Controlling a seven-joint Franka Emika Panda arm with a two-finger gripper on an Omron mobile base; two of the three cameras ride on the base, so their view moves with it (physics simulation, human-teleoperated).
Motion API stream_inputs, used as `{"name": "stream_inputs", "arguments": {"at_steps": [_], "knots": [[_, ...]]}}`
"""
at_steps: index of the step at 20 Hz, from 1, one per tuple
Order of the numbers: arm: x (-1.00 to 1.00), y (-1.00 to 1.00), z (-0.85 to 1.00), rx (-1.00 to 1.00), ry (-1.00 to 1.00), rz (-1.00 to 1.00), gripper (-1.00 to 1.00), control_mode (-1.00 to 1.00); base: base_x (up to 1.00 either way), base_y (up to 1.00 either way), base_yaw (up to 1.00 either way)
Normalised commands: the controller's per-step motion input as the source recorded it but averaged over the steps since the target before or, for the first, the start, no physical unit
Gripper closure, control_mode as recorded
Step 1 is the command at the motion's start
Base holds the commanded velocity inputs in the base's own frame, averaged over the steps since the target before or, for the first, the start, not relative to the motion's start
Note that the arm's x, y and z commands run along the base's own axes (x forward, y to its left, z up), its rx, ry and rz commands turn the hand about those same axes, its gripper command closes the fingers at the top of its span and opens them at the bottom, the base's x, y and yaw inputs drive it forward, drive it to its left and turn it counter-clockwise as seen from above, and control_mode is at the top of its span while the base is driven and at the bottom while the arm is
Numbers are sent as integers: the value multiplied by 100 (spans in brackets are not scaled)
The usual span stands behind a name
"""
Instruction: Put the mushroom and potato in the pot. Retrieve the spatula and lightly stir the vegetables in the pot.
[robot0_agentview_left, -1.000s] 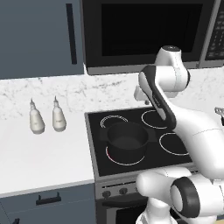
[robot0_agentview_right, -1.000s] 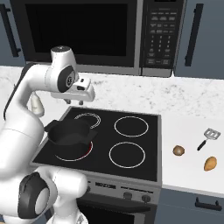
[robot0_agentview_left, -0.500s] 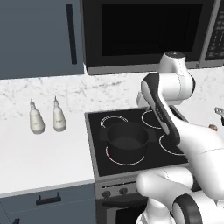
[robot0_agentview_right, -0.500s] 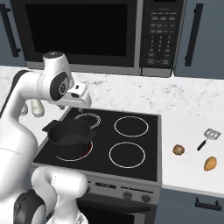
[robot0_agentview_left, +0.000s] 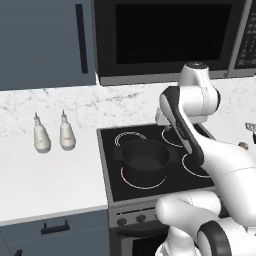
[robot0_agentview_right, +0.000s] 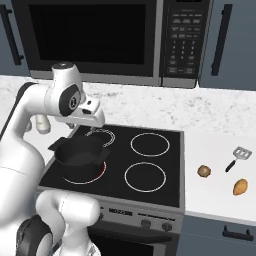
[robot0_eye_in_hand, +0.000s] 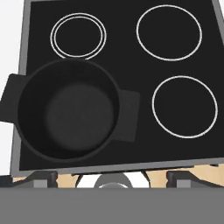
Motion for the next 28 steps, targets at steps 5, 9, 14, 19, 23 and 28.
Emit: {"name": "stream_inputs", "arguments": {"at_steps": [5, 9, 14, 19, 23, 28], "knots": [[0, 0, 0, 0, 0, 0, -100, 100, -3, -32, -2], [0, 0, 0, 0, 0, 0, -100, 100, 0, -56, 0], [0, 0, 0, 0, 0, 0, -100, 100, -4, -57, -2], [0, 0, 0, 0, 0, 0, -100, 100, 0, -52, 0], [0, 0, 0, 0, 0, 0, -100, 100, 4, -24, 0], [1, -2, -3, 0, 1, 0, -100, -100, 13, -1, 0]]}}
